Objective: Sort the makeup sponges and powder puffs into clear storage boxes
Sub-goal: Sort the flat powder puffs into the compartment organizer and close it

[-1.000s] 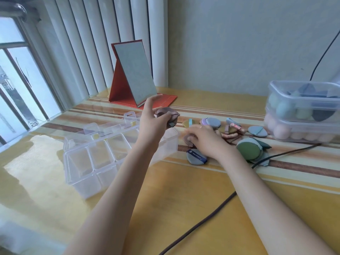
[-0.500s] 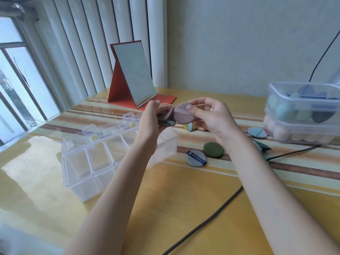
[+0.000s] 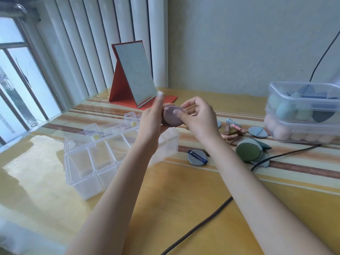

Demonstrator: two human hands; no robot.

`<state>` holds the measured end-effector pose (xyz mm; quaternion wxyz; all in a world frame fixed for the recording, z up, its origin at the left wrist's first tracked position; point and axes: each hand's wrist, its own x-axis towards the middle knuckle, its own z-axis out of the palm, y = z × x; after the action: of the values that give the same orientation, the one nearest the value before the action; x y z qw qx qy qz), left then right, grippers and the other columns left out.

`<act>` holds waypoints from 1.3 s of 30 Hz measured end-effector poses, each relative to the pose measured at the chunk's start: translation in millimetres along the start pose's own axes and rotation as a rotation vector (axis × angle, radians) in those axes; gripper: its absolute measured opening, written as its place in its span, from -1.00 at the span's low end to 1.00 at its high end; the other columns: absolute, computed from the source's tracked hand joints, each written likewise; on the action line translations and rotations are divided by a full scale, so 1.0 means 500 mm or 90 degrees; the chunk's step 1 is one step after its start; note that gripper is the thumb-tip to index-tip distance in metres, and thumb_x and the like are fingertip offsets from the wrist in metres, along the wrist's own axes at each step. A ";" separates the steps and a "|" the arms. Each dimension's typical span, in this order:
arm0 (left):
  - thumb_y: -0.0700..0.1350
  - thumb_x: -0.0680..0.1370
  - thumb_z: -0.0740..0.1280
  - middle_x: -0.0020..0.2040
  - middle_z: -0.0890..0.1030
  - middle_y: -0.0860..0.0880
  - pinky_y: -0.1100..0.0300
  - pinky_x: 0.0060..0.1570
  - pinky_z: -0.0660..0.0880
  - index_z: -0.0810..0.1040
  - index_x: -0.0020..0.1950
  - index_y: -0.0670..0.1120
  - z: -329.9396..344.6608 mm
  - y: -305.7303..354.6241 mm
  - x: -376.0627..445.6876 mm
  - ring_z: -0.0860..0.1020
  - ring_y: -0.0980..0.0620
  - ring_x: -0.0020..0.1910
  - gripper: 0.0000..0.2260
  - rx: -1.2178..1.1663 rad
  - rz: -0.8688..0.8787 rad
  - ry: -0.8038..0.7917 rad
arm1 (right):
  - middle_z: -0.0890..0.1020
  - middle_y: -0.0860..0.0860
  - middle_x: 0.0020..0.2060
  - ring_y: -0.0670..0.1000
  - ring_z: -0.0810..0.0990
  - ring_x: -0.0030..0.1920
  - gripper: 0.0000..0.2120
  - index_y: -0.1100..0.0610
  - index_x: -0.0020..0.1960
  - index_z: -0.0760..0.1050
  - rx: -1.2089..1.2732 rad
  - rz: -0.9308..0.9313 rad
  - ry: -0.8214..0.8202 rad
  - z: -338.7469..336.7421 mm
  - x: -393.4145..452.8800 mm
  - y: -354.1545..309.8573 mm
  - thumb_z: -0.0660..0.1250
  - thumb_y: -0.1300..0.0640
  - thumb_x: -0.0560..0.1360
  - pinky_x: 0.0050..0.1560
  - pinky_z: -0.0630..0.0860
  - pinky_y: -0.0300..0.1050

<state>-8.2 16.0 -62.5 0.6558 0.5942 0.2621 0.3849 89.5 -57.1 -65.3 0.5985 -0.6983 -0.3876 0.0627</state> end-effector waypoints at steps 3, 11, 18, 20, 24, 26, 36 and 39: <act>-0.30 0.53 0.30 -0.18 0.66 0.01 0.20 -0.18 0.61 0.63 -0.06 -0.10 -0.004 -0.004 0.000 0.65 0.04 -0.15 -0.84 0.033 0.106 0.072 | 0.63 -0.02 -0.27 -0.10 0.54 -0.29 -0.85 0.15 -0.12 0.54 -0.051 -0.051 0.037 0.010 -0.002 0.007 0.32 0.09 0.56 -0.26 0.43 -0.21; -0.31 0.51 0.25 0.04 0.61 -0.10 0.05 0.05 0.59 0.57 -0.03 0.02 -0.017 -0.003 -0.006 0.61 -0.05 0.07 -0.76 -0.063 0.119 0.252 | 0.40 0.02 -0.44 0.09 0.36 -0.29 -0.53 0.07 -0.42 0.28 -0.362 -0.161 -0.258 0.057 -0.054 0.024 0.08 -0.04 0.64 -0.32 0.23 -0.03; -0.37 0.50 0.30 0.07 0.57 -0.16 0.10 -0.13 0.63 0.48 0.16 -0.05 -0.049 0.028 -0.012 0.62 -0.08 0.02 -0.69 -0.175 -0.036 0.192 | 0.26 0.04 -0.54 0.11 0.33 -0.37 -0.51 0.13 -0.53 0.15 -0.374 -0.140 -0.209 0.004 -0.025 0.041 0.11 0.08 0.56 -0.33 0.20 -0.05; -0.37 0.48 0.32 0.07 0.57 -0.15 0.07 -0.11 0.62 0.46 0.21 -0.02 -0.076 0.046 -0.015 0.62 -0.08 0.00 -0.63 -0.092 -0.022 0.147 | 0.27 0.03 -0.54 0.12 0.36 -0.27 -0.58 0.13 -0.52 0.14 -0.436 -0.151 -0.195 -0.017 -0.016 0.047 0.02 0.01 0.48 -0.15 0.26 -0.04; -0.35 0.47 0.37 -0.03 0.67 0.00 0.14 -0.21 0.61 0.53 0.10 0.07 -0.139 0.067 -0.046 0.64 0.04 -0.05 -0.64 0.106 0.044 0.040 | 0.29 0.00 -0.55 0.07 0.32 -0.26 -0.61 0.12 -0.54 0.12 -0.495 -0.157 -0.192 -0.020 -0.012 0.047 -0.02 0.00 0.42 0.05 0.22 -0.01; -0.35 0.47 0.36 -0.09 0.69 0.08 0.14 -0.21 0.61 0.57 -0.03 0.10 -0.160 0.061 -0.062 0.65 0.09 -0.09 -0.67 0.169 0.080 0.032 | 0.35 0.01 -0.54 0.03 0.30 -0.31 -0.57 0.13 -0.55 0.20 -0.507 -0.185 -0.126 -0.018 -0.017 0.043 0.04 0.04 0.47 -0.03 0.17 -0.04; -0.32 0.47 0.33 -0.33 0.64 -0.01 0.30 -0.52 0.44 0.56 -0.04 -0.11 -0.144 0.019 -0.069 0.55 0.06 -0.49 -0.85 0.151 0.149 0.105 | 0.56 -0.07 -0.18 0.02 0.51 -0.17 -0.78 0.11 0.13 0.59 -0.134 -0.234 -0.172 0.092 -0.084 -0.071 0.28 0.05 0.57 -0.11 0.49 -0.04; -0.26 0.52 0.32 -0.46 0.60 0.03 0.35 -0.58 0.39 0.53 -0.05 -0.13 -0.149 0.018 -0.065 0.54 0.07 -0.58 -0.94 0.139 0.126 0.145 | 0.50 -0.13 -0.16 -0.06 0.51 -0.20 -0.79 0.11 0.16 0.58 0.011 -0.127 -0.250 0.107 -0.086 -0.075 0.35 0.11 0.55 -0.14 0.52 -0.24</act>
<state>-88.3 32.6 -69.1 0.5124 0.6375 0.3151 0.4814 12.8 -42.2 -63.3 0.5209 -0.6256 -0.5633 0.1415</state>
